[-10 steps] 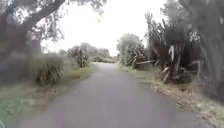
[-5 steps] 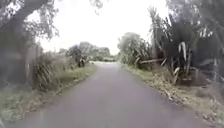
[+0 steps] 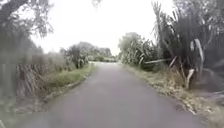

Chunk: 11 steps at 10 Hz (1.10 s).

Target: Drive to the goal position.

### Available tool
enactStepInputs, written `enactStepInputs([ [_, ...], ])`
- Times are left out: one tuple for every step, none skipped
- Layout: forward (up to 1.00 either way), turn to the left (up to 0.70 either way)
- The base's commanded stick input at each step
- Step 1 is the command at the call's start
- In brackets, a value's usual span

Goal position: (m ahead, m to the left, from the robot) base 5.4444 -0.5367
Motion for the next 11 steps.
enactStepInputs([
  [1.00,0.00],
  [1.00,0.00],
  [1.00,0.00],
  [1.00,0.00],
  [1.00,0.00],
  [1.00,0.00],
  [1.00,0.00],
  [1.00,0.00],
  [1.00,0.00],
  [1.00,0.00],
  [1.00,0.00],
])
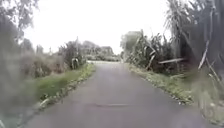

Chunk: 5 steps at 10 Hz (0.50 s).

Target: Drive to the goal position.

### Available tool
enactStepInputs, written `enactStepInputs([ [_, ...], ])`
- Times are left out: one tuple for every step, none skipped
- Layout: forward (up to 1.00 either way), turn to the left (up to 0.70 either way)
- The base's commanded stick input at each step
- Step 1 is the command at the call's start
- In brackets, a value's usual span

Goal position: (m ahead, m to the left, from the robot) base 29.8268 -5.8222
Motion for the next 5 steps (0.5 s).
enactStepInputs([
  [1.00,0.00],
  [1.00,0.00],
  [1.00,0.00],
  [1.00,0.00],
  [1.00,0.00],
])
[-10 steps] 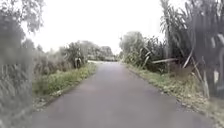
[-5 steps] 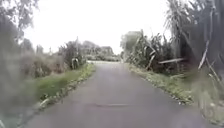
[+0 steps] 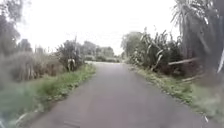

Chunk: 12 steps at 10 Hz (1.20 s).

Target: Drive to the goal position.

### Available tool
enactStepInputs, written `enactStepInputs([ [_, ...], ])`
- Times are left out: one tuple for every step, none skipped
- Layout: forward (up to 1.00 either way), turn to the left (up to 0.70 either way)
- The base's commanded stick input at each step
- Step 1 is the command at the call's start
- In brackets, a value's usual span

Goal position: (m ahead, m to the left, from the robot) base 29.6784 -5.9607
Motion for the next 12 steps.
enactStepInputs([
  [1.00,0.00],
  [1.00,0.00],
  [1.00,0.00],
  [1.00,0.00],
  [1.00,0.00],
  [1.00,0.00],
  [1.00,0.00],
  [1.00,0.00],
  [1.00,0.00],
  [1.00,0.00],
  [1.00,0.00],
  [1.00,0.00],
])
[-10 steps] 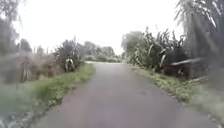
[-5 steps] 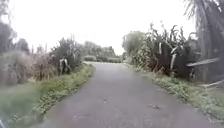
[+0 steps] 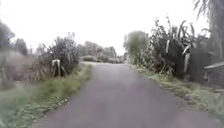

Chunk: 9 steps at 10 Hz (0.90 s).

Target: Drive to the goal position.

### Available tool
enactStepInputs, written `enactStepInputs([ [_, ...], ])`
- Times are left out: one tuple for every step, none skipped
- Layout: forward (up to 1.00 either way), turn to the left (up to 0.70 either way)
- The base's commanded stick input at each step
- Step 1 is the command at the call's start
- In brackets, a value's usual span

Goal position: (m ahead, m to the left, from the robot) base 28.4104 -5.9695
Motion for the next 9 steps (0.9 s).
enactStepInputs([
  [1.00,0.00],
  [1.00,0.00],
  [1.00,0.00],
  [1.00,0.00],
  [1.00,0.00],
  [1.00,0.00],
  [1.00,0.00],
  [1.00,0.00],
  [1.00,0.00],
])
